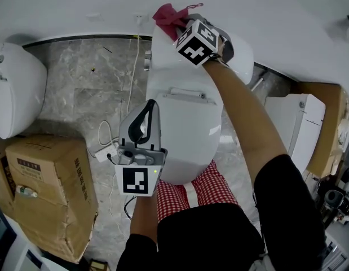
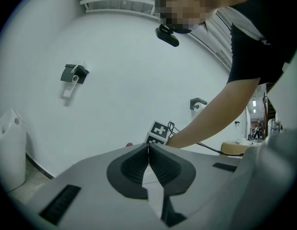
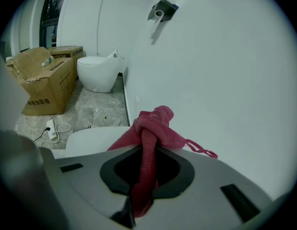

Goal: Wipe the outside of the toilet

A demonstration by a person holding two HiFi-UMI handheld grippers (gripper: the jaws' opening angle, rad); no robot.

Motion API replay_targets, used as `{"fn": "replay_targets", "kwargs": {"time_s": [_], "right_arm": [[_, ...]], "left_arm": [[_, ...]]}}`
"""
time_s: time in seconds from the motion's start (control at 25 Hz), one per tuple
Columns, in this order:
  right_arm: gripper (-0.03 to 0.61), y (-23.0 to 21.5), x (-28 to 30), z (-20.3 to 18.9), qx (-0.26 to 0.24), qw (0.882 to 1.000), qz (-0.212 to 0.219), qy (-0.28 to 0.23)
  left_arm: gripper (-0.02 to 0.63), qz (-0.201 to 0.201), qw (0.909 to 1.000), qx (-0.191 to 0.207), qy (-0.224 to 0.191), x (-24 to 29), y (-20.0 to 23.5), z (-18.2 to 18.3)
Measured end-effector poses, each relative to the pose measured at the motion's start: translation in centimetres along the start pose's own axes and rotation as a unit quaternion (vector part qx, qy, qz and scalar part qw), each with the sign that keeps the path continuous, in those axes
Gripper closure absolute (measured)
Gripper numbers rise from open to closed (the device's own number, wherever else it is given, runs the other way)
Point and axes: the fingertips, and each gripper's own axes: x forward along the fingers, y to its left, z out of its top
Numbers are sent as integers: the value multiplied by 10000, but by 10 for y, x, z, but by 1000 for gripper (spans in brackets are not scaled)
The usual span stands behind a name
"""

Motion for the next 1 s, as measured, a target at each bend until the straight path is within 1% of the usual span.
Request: {"fn": "replay_targets", "kwargs": {"time_s": [0.16, 0.48, 0.64, 0.84, 1.0], "right_arm": [[524, -6, -1, -3, 72, 9999, -42, -81], [523, -10, -7, -10, 201, 9998, -22, -76], [523, -7, -14, -15, 321, 9994, 111, 0], [523, -16, -16, -24, 325, 9994, -77, -74], [523, -16, -25, -32, 478, 9989, 25, -4]], "left_arm": [[603, -67, 10000, 8, 43, 5, -6, -2], [603, -163, 9998, -22, 73, 9, -13, 0], [603, -180, 9998, 6, 59, 11, -16, 0], [603, -203, 9998, 2, 77, 10, -21, -1], [603, -229, 9997, 13, 29, 12, -28, 0]]}}
